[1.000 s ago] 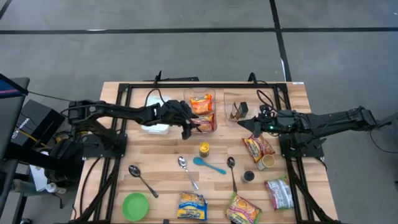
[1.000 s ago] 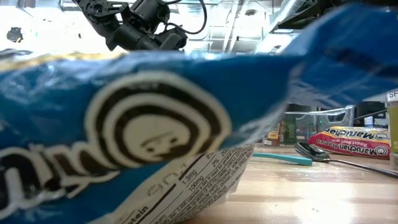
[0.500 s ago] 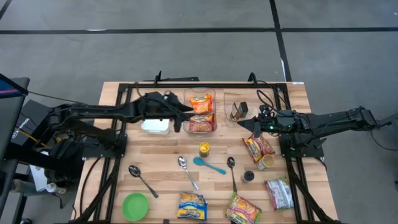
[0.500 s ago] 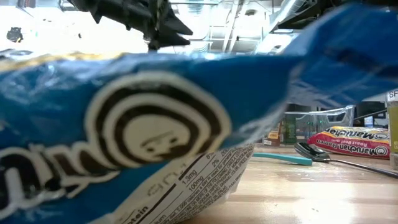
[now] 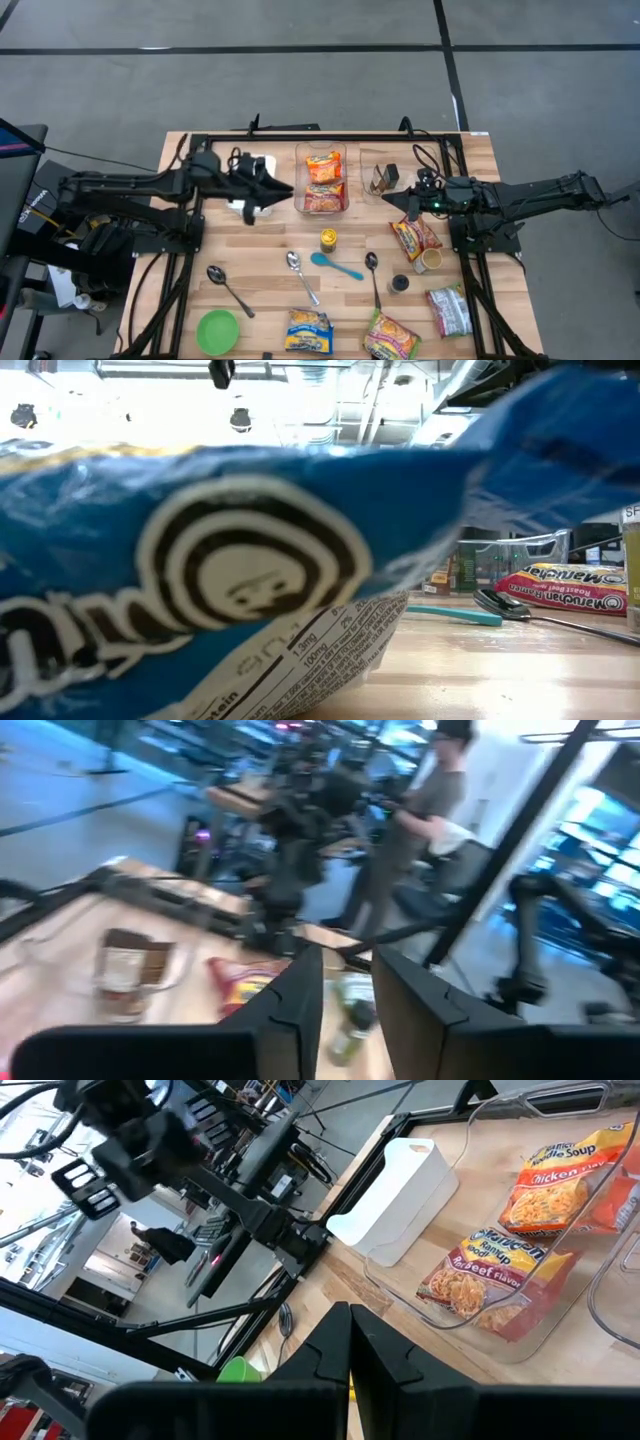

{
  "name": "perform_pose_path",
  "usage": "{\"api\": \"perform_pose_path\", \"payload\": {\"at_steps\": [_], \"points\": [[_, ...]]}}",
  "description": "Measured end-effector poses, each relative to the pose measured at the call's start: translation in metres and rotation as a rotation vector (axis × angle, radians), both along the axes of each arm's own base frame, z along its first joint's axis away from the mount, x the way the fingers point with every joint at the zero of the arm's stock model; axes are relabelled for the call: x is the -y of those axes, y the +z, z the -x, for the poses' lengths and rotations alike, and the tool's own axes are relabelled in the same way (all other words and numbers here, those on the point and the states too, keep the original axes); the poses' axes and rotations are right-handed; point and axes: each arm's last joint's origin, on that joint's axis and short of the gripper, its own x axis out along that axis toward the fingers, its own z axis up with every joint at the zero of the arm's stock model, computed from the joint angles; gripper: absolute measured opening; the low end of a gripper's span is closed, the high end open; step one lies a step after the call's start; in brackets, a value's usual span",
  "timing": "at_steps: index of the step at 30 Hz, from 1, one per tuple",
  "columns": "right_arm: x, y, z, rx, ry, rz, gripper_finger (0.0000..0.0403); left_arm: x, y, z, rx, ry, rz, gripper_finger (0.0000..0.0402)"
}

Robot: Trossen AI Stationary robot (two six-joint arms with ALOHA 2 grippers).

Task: Pick & Place Food Item
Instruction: Put the gold spice bottle into the right transparent bin

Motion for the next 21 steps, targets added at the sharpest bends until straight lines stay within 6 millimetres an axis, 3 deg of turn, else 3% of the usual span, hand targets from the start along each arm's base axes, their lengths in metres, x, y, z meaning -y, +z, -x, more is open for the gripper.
{"api": "perform_pose_path", "payload": {"at_steps": [8, 21], "points": [[0.000, 0.000, 0.000, 0.000, 0.000, -0.001, 0.0000, 0.024, 0.008, 0.012, 0.036, -0.130, -0.002, 0.0040], [0.000, 0.000, 0.000, 0.000, 0.000, -0.003, 0.0000, 0.031, 0.000, 0.033, -0.117, -0.167, 0.036, 0.0001]]}}
